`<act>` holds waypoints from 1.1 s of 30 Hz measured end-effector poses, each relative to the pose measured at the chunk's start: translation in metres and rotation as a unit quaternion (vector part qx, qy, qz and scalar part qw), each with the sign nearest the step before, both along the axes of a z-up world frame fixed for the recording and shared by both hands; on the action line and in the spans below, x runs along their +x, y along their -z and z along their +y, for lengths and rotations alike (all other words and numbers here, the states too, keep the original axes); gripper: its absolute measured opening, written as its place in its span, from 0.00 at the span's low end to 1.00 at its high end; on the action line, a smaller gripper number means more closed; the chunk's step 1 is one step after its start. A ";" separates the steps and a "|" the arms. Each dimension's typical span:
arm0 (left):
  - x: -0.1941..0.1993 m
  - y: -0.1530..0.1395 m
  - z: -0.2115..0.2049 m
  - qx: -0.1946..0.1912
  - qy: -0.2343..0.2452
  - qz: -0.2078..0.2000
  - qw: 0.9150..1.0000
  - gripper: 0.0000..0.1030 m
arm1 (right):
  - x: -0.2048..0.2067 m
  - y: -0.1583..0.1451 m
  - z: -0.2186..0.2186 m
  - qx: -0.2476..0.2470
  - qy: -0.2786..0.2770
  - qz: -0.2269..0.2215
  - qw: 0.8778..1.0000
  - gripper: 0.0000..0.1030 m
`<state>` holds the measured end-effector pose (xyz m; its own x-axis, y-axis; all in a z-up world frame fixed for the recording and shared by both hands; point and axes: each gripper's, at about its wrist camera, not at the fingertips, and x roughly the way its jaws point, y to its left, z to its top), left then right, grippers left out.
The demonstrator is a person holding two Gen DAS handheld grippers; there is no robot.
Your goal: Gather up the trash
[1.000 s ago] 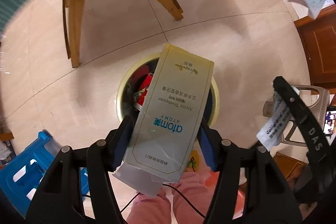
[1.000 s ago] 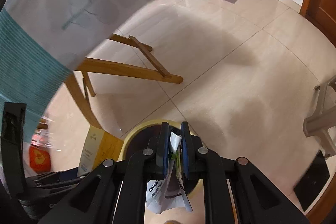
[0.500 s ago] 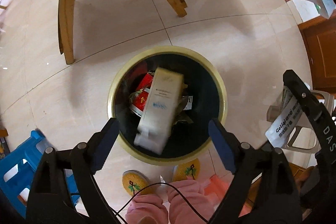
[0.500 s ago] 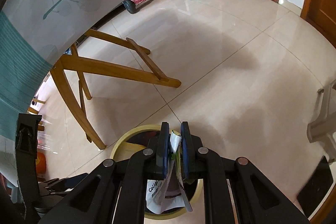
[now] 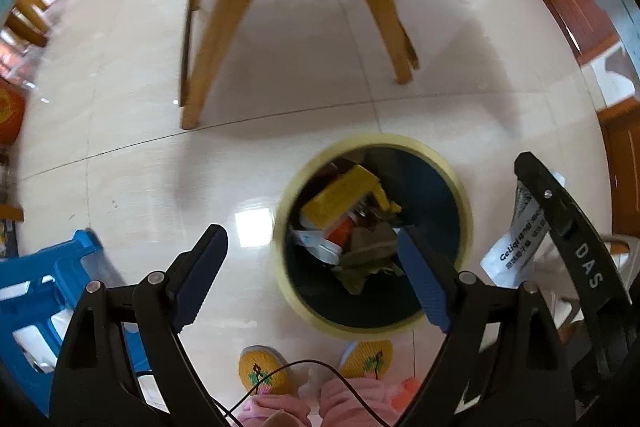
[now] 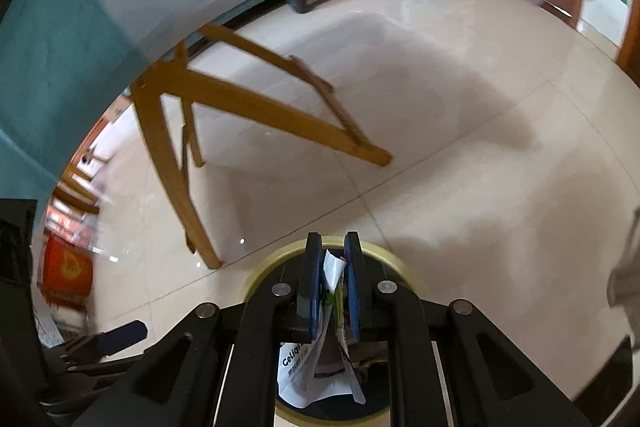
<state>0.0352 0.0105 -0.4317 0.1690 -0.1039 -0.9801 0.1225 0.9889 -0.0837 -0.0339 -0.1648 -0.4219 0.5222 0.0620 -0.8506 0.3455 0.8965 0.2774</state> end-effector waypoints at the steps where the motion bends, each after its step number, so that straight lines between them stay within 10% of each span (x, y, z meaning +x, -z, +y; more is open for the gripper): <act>1: 0.001 0.000 0.005 0.001 -0.008 -0.002 1.000 0.82 | 0.005 0.002 0.005 0.000 -0.010 -0.001 1.000 0.11; 16: 0.010 0.006 0.032 -0.014 -0.050 -0.019 0.998 0.82 | 0.049 0.035 0.039 0.002 -0.072 0.023 0.997 0.60; 33: -0.012 -0.073 0.043 -0.029 -0.056 -0.041 0.997 0.82 | 0.018 -0.036 0.017 -0.019 -0.076 0.042 0.996 0.62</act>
